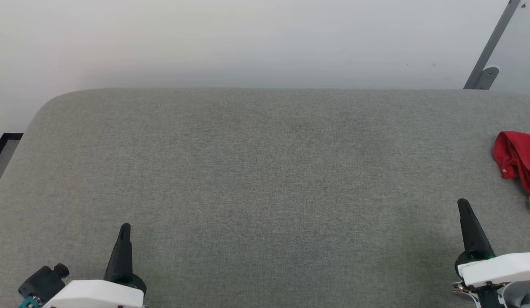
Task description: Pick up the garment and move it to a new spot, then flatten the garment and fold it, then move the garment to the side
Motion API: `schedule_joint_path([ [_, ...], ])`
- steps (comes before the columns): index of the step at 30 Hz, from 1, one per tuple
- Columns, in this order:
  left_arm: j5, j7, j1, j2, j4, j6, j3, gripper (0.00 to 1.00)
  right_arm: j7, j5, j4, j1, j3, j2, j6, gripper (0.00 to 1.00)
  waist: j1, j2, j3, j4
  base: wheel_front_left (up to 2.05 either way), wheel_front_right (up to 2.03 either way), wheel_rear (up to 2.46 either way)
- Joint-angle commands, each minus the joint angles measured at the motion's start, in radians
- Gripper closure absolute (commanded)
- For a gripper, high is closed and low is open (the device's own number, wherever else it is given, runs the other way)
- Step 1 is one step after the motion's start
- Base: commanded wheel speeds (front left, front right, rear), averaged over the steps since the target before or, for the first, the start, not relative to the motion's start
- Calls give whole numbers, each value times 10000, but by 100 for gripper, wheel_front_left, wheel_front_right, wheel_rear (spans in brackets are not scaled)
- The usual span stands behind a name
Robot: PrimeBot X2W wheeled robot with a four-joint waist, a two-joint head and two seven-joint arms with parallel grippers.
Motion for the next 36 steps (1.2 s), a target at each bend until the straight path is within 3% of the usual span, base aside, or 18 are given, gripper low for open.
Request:
schedule_joint_path([
  [1,-357,82,-251,19,-57,3,63,100,69,341,-24,-252,-44,12,1,100,0,-1,-2,-13,0,0,0],
  [36,-3771,1027,-839,-86,240,5,320,100,730,3455,505,-712,-87,397,1,100,0,-1,-46,-262,0,0,0],
])
